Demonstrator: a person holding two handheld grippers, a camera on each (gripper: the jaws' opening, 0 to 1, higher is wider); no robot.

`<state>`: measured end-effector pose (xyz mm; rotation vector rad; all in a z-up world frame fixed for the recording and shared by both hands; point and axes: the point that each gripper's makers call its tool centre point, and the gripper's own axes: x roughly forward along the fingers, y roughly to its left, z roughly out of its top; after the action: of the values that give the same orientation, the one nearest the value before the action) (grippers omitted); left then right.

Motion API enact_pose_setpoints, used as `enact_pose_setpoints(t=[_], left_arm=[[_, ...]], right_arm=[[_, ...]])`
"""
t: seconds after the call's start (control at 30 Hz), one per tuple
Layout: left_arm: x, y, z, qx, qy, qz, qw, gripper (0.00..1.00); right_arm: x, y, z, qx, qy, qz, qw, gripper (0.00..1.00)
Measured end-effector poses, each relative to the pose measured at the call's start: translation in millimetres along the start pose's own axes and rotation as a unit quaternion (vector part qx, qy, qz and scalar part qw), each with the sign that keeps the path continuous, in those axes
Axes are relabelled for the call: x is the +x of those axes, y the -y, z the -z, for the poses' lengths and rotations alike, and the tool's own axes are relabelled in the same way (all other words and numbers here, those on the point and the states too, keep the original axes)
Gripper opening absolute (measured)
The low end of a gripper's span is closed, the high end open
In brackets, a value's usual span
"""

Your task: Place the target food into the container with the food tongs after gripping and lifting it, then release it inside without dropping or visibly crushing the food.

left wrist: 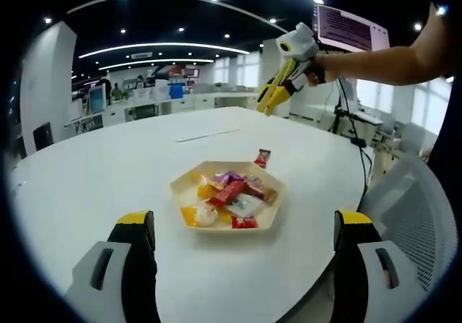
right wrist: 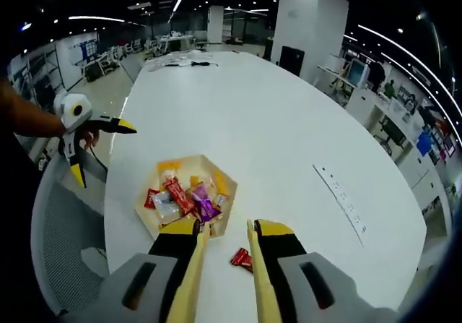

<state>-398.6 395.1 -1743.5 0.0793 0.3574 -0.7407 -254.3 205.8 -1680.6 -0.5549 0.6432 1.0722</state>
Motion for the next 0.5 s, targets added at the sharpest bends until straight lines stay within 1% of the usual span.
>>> enact_pose_setpoints(t=[0.3, 0.5], left_arm=[[1, -0.9, 0.1, 0.000, -0.001, -0.001, 1.0000, 1.00], [2, -0.7, 1.9, 0.001, -0.005, 0.000, 1.0000, 1.00]], right_arm=[[-9, 9, 10.8, 0.010, 0.006, 0.006, 0.9999, 0.29], [-12, 14, 16.3, -0.001, 0.015, 0.006, 0.9999, 0.29]])
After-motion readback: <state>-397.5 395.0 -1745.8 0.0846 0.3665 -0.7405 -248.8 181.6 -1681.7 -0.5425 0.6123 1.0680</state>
